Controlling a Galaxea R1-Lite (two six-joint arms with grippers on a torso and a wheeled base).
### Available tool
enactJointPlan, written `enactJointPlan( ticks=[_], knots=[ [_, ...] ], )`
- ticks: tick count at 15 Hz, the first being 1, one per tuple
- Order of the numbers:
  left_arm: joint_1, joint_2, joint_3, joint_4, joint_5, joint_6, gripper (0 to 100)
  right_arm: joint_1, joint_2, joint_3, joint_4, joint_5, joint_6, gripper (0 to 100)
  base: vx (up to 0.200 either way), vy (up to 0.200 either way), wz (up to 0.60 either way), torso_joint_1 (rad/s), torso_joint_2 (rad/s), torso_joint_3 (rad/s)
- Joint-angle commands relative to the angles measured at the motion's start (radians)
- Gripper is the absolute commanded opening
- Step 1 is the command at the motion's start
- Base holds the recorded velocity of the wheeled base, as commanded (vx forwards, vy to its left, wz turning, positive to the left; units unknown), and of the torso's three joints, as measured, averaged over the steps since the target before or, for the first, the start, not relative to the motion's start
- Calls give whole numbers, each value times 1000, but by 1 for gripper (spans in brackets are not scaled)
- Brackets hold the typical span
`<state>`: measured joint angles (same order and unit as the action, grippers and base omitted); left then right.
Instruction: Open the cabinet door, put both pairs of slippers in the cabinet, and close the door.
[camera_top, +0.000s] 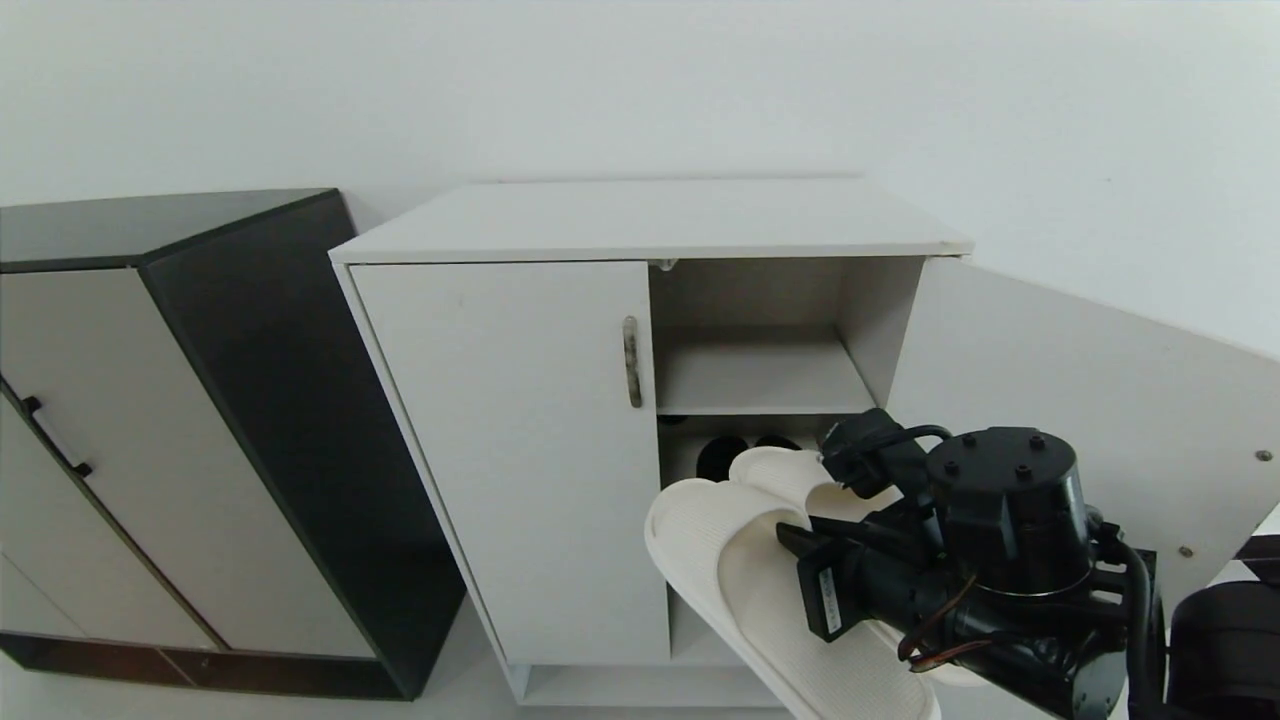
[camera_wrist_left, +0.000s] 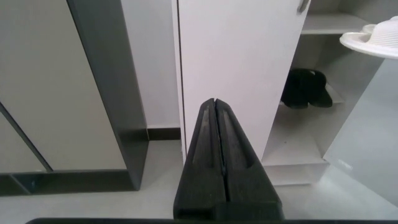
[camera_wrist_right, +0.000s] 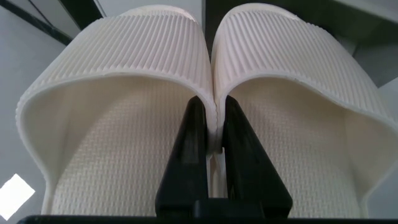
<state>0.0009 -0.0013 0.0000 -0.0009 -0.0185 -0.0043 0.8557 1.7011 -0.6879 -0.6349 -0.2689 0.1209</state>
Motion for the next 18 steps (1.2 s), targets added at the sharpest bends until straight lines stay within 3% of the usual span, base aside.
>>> enactJointPlan(
  ticks=[1,8,18],
  knots=[
    [1,1,0,-1,0,0,0,0,5,1,0,0,0,0,0,0,0,-110,461,349],
    [1,1,0,-1,0,0,0,0,6,4,0,0,-1,0,0,0,0,-53,422,366],
    [1,1,0,-1,2,-3,0,-4,35,7,-11,0,-24,0,0,0,0,0,29,28]
  ],
)
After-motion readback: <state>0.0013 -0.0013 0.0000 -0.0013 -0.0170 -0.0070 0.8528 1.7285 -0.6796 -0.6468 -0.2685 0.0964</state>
